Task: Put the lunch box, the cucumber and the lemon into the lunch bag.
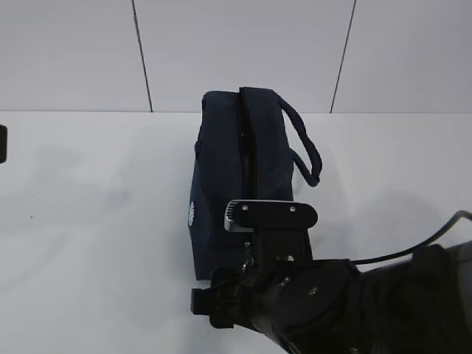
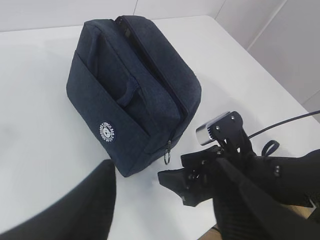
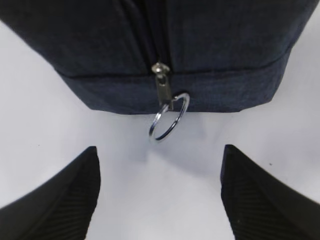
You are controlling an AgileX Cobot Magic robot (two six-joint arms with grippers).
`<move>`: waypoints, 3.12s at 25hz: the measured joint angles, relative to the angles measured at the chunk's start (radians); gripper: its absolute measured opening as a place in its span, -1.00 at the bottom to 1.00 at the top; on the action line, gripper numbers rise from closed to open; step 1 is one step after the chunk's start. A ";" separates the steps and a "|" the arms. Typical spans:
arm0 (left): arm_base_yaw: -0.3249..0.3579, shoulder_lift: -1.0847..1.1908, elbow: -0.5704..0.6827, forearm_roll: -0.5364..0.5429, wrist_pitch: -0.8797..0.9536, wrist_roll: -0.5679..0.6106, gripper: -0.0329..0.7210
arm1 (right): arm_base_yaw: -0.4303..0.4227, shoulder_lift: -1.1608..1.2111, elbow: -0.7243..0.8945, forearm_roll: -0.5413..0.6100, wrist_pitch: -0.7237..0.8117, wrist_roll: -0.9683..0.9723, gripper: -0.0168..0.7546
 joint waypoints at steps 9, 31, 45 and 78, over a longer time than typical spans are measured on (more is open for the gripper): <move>0.000 0.000 0.000 0.001 0.000 0.000 0.22 | 0.000 0.035 -0.053 -0.060 0.047 0.075 0.48; 0.000 0.000 0.005 0.001 0.008 0.000 0.22 | 0.000 0.077 -0.060 -0.044 0.052 0.094 0.28; 0.000 0.000 0.005 0.001 0.008 0.000 0.22 | 0.000 0.077 -0.060 -0.044 0.116 0.102 0.28; 0.000 0.000 0.005 0.001 0.009 0.000 0.22 | 0.000 0.088 -0.062 -0.102 0.157 0.163 0.27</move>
